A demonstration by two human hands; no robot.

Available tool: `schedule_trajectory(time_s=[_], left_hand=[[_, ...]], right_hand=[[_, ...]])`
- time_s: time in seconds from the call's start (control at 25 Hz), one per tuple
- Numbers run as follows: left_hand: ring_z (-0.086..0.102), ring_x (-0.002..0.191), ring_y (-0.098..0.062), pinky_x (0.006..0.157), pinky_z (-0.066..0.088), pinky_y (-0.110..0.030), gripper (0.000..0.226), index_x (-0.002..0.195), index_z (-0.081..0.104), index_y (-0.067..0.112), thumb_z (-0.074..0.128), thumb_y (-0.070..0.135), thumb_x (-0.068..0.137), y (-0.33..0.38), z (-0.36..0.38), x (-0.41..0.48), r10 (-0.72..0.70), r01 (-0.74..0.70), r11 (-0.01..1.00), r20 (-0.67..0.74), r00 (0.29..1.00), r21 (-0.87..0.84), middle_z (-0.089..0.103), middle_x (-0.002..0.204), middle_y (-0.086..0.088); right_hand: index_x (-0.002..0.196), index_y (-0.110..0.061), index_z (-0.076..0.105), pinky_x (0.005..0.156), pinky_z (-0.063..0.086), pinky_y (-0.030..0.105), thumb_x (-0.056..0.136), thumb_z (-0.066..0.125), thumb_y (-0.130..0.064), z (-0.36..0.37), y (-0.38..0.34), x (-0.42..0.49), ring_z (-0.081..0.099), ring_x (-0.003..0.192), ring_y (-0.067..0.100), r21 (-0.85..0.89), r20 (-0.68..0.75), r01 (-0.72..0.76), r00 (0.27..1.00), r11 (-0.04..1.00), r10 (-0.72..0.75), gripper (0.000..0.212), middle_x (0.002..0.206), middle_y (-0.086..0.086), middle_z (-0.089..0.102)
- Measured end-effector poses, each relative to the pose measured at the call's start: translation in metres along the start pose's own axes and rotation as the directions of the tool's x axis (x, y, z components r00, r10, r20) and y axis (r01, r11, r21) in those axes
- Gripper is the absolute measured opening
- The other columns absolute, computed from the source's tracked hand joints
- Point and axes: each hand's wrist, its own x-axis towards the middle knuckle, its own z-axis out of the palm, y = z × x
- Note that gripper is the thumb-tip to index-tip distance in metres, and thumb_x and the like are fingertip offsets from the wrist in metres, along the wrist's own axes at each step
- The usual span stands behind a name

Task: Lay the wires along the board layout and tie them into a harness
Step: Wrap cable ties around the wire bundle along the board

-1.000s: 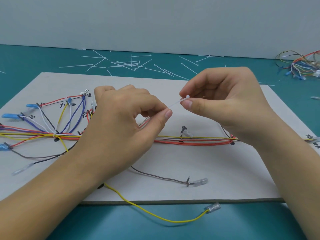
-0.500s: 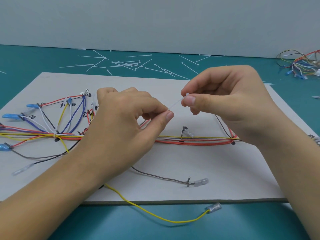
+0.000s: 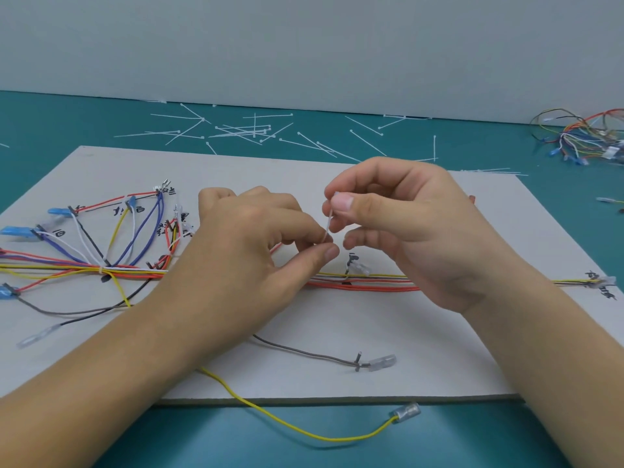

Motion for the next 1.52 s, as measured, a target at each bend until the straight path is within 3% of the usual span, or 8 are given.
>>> schedule_trajectory(time_s=[0.28,0.48,0.68,0.92,1.12,1.32,1.52], left_hand=[[0.061,0.085,-0.01,0.087,0.04,-0.053,0.018,0.091,0.077,0.035,0.07,0.05,0.085,0.002,-0.001,-0.002,-0.047,0.047,0.999,0.092,0.995,0.006,0.068,0.083,0.018],[0.057,0.092,-0.008,0.086,0.027,-0.041,0.02,0.087,0.077,0.04,0.067,0.056,0.083,0.003,0.002,-0.005,-0.043,0.03,0.997,0.214,0.976,0.064,0.066,0.089,0.022],[0.054,0.089,-0.009,0.084,0.027,-0.041,0.011,0.083,0.077,0.04,0.067,0.045,0.084,0.0,0.007,-0.004,-0.039,0.02,0.997,0.241,0.97,0.081,0.066,0.088,0.022],[0.054,0.09,-0.008,0.088,0.027,-0.039,0.009,0.082,0.074,0.036,0.07,0.04,0.089,0.002,0.006,-0.002,-0.087,0.059,0.992,0.271,0.959,0.111,0.062,0.087,0.019],[0.048,0.092,-0.009,0.086,0.025,-0.036,0.008,0.09,0.06,0.035,0.06,0.035,0.098,0.007,0.011,-0.001,-0.108,0.048,0.979,0.304,0.947,0.198,0.052,0.09,0.016],[0.044,0.098,-0.012,0.089,0.028,-0.037,0.006,0.096,0.049,0.037,0.048,0.038,0.102,0.01,0.015,0.002,-0.155,0.044,0.949,0.339,0.928,0.312,0.048,0.096,0.014],[0.047,0.095,-0.013,0.084,0.027,-0.037,0.013,0.09,0.048,0.037,0.057,0.035,0.098,0.009,0.015,0.0,-0.12,0.042,0.967,0.302,0.946,0.252,0.05,0.092,0.015]], right_hand=[[0.091,-0.012,0.074,0.063,0.052,0.026,0.093,0.068,-0.004,-0.014,-0.006,0.004,0.065,0.072,0.015,0.041,-0.228,0.011,0.974,0.999,-0.001,0.011,0.081,0.004,0.071],[0.093,-0.011,0.077,0.062,0.052,0.026,0.093,0.069,-0.001,-0.007,-0.002,0.003,0.061,0.07,0.017,0.009,-0.224,0.004,0.975,1.0,-0.002,0.013,0.078,0.005,0.069],[0.093,-0.013,0.076,0.063,0.052,0.025,0.092,0.07,-0.003,-0.009,-0.002,0.005,0.063,0.07,0.016,-0.012,-0.285,0.007,0.958,1.0,-0.01,0.011,0.079,0.005,0.071],[0.092,-0.015,0.077,0.067,0.055,0.025,0.092,0.072,-0.005,-0.011,0.0,0.009,0.07,0.072,0.017,-0.158,-0.407,0.088,0.902,0.984,-0.146,0.011,0.078,0.005,0.075],[0.089,-0.015,0.076,0.062,0.056,0.026,0.09,0.072,0.0,-0.006,0.006,0.011,0.069,0.067,0.016,-0.282,-0.346,0.145,0.907,0.949,-0.241,0.015,0.073,0.008,0.073],[0.088,-0.018,0.077,0.07,0.06,0.044,0.088,0.073,-0.001,0.001,0.014,0.012,0.069,0.071,0.016,-0.474,-0.18,0.16,0.945,0.866,-0.273,0.017,0.074,-0.003,0.072],[0.089,-0.018,0.077,0.068,0.058,0.032,0.088,0.072,-0.006,0.004,0.015,0.009,0.07,0.076,0.014,-0.593,0.036,0.221,0.968,0.775,-0.248,0.013,0.078,-0.005,0.073]])
